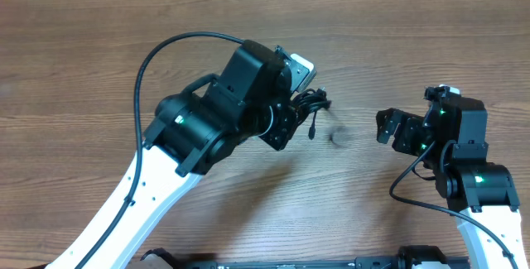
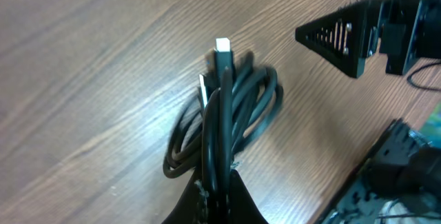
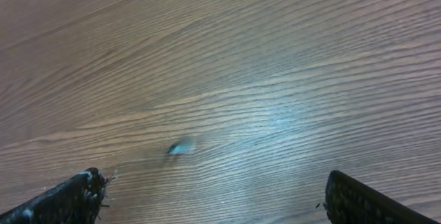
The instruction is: Untangle cables
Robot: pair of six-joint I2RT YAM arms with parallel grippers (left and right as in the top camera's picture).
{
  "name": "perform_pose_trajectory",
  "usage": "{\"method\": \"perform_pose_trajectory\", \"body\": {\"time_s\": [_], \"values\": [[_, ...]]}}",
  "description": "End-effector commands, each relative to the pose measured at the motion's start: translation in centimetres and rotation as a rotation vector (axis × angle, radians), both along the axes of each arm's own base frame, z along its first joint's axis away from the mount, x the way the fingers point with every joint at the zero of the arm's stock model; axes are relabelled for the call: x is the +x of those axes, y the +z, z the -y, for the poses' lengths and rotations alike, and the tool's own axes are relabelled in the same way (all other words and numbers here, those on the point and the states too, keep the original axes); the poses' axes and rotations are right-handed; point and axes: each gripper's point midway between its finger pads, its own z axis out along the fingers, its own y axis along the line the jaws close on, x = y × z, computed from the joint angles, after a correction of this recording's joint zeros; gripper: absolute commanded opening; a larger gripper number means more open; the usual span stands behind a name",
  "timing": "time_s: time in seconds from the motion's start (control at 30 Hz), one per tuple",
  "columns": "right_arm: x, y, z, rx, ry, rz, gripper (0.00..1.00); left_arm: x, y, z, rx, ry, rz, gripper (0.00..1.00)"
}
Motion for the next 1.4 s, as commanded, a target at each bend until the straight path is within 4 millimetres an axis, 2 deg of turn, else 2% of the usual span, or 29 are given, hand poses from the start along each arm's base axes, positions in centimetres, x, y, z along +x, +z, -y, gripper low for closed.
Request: {"method": "perform_pose_trajectory", "body": {"time_s": [0.0, 0.13, 0.27, 0.47, 0.6, 0.73, 0.87, 1.17, 1.37], "values": [[0.2, 0.2, 0.6, -0.017, -0.026, 0.011, 1.0, 0.2, 1.9, -0.3, 0.01, -0.051, 0.104, 0.04], [0.1, 0.2, 0.0, 0.01, -0.002, 0.008, 1.0, 0.3, 2.0, -0.2, -0.009, -0.027, 0.091, 0.04], [-0.3, 0.2, -1.6, 0.073, 0.069, -0.002, 1.0, 0.4, 2.2, -0.1, -0.04, 0.019, 0.064, 0.04], [-1.8, 1.8, -7.2, 0.246, 0.402, 0.04, 1.0, 1.2, 3.2, 0.6, -0.187, 0.196, -0.033, 0.04], [-2.7, 3.3, -9.6, 0.321, 0.574, 0.098, 1.0, 2.0, 3.7, 1.3, -0.301, 0.331, -0.127, 0.05], [-2.9, 4.3, -10.6, 0.365, 0.631, 0.138, 1.0, 2.1, 3.5, 2.1, -0.352, 0.371, -0.202, 0.04], [-2.8, 5.7, -11.4, 0.4, 0.686, 0.195, 1.0, 1.2, 3.6, 3.5, -0.391, 0.299, -0.262, 0.04], [-2.0, 6.6, -11.4, 0.408, 0.675, 0.237, 1.0, -1.2, 5.2, 6.1, -0.482, 0.164, -0.351, 0.04], [-1.6, 7.1, -11.4, 0.41, 0.67, 0.26, 1.0, -2.7, 5.3, 7.1, -0.477, 0.11, -0.37, 0.04]]}}
